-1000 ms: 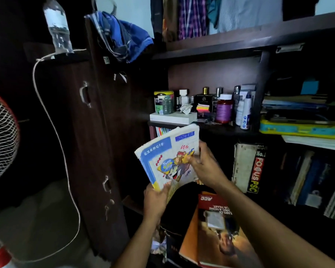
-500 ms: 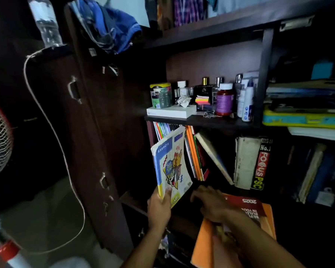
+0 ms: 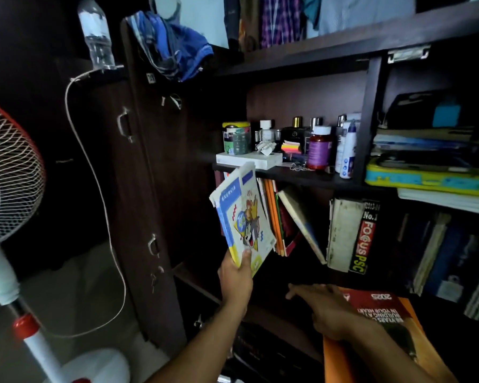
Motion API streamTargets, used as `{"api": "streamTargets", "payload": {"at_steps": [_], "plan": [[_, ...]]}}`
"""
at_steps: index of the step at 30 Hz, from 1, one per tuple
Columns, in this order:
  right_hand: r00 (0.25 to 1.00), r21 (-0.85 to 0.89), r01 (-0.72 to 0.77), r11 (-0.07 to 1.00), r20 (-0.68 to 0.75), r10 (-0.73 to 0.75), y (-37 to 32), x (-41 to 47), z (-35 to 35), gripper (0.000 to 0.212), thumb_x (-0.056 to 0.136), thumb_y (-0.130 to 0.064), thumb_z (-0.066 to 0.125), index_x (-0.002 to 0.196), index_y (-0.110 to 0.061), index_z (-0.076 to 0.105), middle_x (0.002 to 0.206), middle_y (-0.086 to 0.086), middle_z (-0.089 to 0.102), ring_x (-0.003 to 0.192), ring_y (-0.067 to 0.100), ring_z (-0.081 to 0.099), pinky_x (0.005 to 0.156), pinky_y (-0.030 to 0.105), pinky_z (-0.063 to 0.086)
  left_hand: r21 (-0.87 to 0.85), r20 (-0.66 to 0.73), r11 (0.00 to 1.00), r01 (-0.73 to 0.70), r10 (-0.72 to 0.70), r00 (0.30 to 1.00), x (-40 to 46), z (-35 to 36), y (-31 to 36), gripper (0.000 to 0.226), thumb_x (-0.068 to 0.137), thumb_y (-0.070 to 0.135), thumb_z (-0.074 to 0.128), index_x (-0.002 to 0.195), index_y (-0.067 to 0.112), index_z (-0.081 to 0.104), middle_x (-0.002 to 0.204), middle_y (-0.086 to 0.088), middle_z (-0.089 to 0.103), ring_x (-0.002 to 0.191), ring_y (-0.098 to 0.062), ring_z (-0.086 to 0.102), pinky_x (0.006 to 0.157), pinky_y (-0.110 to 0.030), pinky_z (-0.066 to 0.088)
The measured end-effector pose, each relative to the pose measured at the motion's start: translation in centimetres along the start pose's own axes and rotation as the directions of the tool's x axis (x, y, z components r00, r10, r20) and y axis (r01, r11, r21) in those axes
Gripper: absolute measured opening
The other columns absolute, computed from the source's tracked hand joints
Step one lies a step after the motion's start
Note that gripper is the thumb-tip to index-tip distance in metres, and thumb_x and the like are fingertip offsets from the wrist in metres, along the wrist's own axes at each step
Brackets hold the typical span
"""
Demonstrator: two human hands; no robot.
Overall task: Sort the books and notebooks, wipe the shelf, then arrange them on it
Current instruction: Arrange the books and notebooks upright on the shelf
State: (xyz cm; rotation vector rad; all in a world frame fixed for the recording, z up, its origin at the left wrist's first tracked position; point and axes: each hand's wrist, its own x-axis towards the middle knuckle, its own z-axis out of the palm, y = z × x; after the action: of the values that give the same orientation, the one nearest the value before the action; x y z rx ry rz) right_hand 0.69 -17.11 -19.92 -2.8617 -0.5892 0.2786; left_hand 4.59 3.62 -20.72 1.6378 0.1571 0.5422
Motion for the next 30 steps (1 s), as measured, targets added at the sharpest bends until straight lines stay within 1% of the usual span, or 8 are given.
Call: {"api": "streamTargets", "payload": {"at_steps": [3,6,10,15,18,22,26,30], "plan": [[0.999,0.021,-0.015,1.000,0.038,0.014,-0.4,0.2,-0.4,0.079,0.079,0.002,0.049,0.142,-0.044,0.039,0.165,-0.016,0.023,0.150,0.015,0.022,0.119,0.040,0.012,0.051,0.009,0.998,0.038,-0.039,0.999,0.1,0.2,-0.9,0.023,0.099,0.032,0.065,0.120,0.024,0.067,0.104,0.014,0.069,0.096,-0.005,0.066,0.076,-0.020,0.047],[0.995,0.085,-0.074,0.994,0.068,0.069,0.0,1.3,-0.5,0.059,0.086,-0.011,0.052,0.136,-0.043,0.045,0.160,-0.014,0.032,0.149,0.014,0.026,0.115,0.045,0.016,0.076,0.022,0.996,0.043,-0.045,0.999,-0.7,0.3,-2.1,0.024,0.101,0.031,0.062,0.123,0.023,0.065,0.104,0.012,0.066,0.100,-0.008,0.064,0.071,-0.011,0.042],[0.988,0.081,-0.136,0.987,0.078,0.130,-0.7,3.7,-1.6,0.031,0.092,-0.031,0.059,0.122,-0.038,0.057,0.139,-0.010,0.051,0.131,0.016,0.046,0.108,0.044,0.032,0.107,0.045,0.993,0.045,-0.050,0.998,-0.2,0.3,-2.9,0.032,0.101,0.032,0.061,0.131,0.021,0.063,0.109,0.010,0.068,0.102,-0.010,0.064,0.076,-0.021,0.046],[0.979,0.216,-0.203,0.955,0.014,0.205,-1.0,7.2,-3.7,0.048,0.092,-0.036,0.065,0.138,-0.029,0.052,0.136,0.001,0.059,0.117,0.020,0.059,0.095,0.034,0.049,0.158,0.043,0.987,0.029,-0.036,0.998,-0.2,0.8,-3.7,0.035,0.101,0.035,0.061,0.134,0.026,0.060,0.112,0.008,0.070,0.106,-0.016,0.067,0.085,-0.029,0.051],[0.974,0.206,-0.211,0.956,-0.038,0.223,-1.5,8.5,-3.9,0.068,0.091,-0.039,0.066,0.150,-0.027,0.035,0.137,0.007,0.059,0.115,0.026,0.062,0.092,0.034,0.051,0.193,0.033,0.981,0.005,-0.012,0.999,-0.2,0.9,-3.4,0.035,0.101,0.035,0.060,0.135,0.027,0.060,0.111,0.009,0.071,0.105,-0.015,0.067,0.087,-0.032,0.054],[0.961,0.198,-0.257,0.946,-0.050,0.271,-2.0,10.2,-2.4,0.094,0.091,-0.041,0.067,0.159,-0.033,0.003,0.134,0.012,0.058,0.088,0.025,0.068,0.066,0.033,0.059,0.210,0.017,0.978,0.017,-0.021,1.000,-0.4,1.1,-3.2,0.035,0.100,0.037,0.061,0.134,0.027,0.060,0.113,0.010,0.070,0.110,-0.016,0.065,0.092,-0.036,0.056],[0.966,0.373,-0.207,0.904,-0.067,0.249,-0.8,10.9,-1.4,0.076,0.092,-0.042,0.067,0.154,-0.034,0.024,0.124,0.009,0.062,0.071,0.022,0.068,0.054,0.031,0.058,0.195,0.000,0.980,0.037,-0.037,0.999,-0.4,1.2,-3.0,0.035,0.100,0.035,0.061,0.132,0.021,0.063,0.111,0.009,0.068,0.106,-0.012,0.065,0.088,-0.028,0.051],[0.941,0.325,-0.147,0.934,-0.245,0.234,1.0,11.4,0.3,0.061,0.094,-0.040,0.062,0.149,-0.030,0.037,0.119,0.006,0.067,0.095,0.025,0.069,0.079,0.033,0.057,0.167,-0.055,0.984,0.059,-0.051,0.997,-0.4,1.2,-2.9,0.030,0.101,0.031,0.061,0.129,0.020,0.064,0.112,0.009,0.068,0.105,-0.012,0.064,0.084,-0.020,0.043]]}}
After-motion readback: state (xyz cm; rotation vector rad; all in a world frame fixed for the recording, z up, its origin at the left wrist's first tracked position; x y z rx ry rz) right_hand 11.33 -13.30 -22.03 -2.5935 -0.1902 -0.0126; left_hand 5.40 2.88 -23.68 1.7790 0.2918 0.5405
